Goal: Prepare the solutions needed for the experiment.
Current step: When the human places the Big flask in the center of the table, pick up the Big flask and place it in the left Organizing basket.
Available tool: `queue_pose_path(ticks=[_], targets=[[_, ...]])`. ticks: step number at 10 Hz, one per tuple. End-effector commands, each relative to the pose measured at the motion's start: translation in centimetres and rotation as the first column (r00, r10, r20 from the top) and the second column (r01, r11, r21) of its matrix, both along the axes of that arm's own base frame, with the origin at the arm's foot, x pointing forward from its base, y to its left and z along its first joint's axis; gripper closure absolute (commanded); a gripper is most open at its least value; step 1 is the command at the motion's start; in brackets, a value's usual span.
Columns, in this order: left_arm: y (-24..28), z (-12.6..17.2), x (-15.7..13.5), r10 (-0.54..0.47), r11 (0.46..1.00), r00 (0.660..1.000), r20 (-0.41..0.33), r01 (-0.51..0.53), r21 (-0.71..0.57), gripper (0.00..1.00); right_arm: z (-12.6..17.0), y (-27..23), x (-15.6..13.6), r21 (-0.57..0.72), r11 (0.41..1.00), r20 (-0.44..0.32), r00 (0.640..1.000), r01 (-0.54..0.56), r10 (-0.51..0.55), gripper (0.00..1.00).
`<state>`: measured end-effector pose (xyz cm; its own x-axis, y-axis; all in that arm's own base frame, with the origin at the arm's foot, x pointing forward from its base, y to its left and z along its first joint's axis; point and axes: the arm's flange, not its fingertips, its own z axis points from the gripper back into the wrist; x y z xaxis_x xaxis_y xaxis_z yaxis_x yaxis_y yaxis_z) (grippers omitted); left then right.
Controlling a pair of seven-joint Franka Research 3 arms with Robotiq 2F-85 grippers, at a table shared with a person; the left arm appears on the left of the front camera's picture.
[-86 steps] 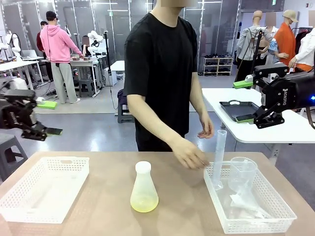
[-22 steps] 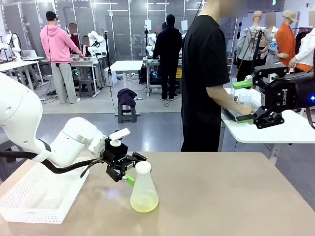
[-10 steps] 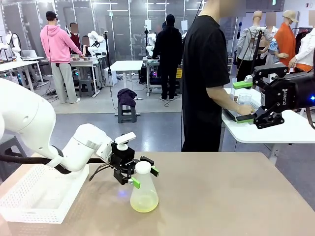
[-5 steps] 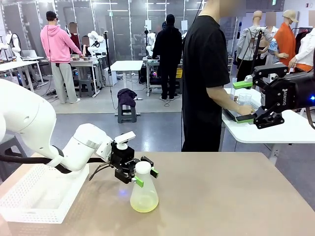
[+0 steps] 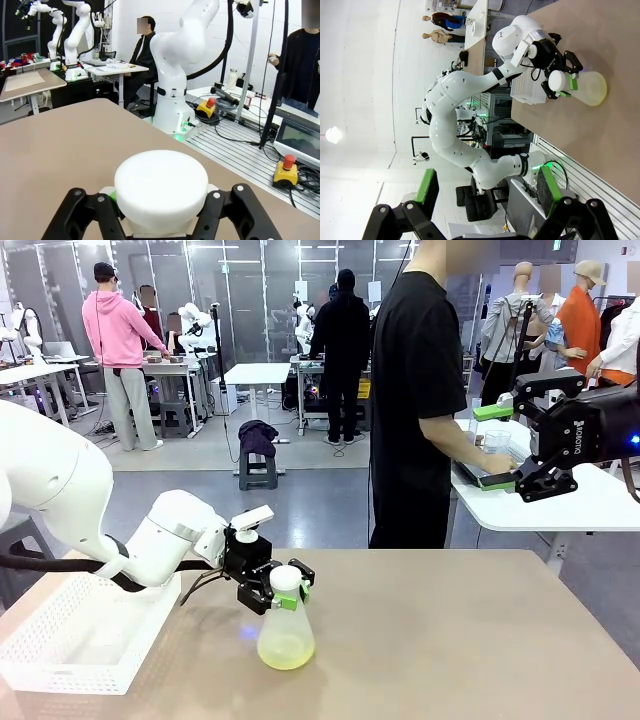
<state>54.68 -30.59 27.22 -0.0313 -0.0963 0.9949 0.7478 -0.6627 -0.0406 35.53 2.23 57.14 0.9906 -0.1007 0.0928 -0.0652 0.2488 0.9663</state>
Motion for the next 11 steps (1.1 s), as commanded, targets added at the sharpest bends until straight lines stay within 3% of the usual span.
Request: queue_pose_path(ticks=[1,3,5,8,11], targets=[[0.6,0.4,0.1,-0.005,1.000,1.000,0.007,0.005,-0.025,1.00,0.1,0.1,-0.1,0.013,1.000,0.010,1.000,0.002,-0.002,0.00],[1.1,1.6,-0.4,-0.014,1.000,1.000,0.018,0.014,-0.007,1.00,0.1,0.1,-0.1,0.013,1.000,0.010,1.000,0.002,-0.002,0.00],[2.6,4.3,-1.2,-0.072,0.997,0.997,0.031,0.072,-0.021,1.00,0.1,0.1,-0.1,0.013,1.000,0.010,1.000,0.002,-0.002,0.00],[6.4,8.5,-2.7,-0.081,0.997,0.996,0.033,0.081,-0.006,1.00,0.1,0.1,-0.1,0.013,1.000,0.010,1.000,0.002,-0.002,0.00],[12.0,12.7,-4.5,0.007,1.000,0.988,0.152,-0.008,0.008,1.00,0.1,0.1,-0.1,0.013,1.000,0.010,1.000,0.002,-0.002,0.00]])
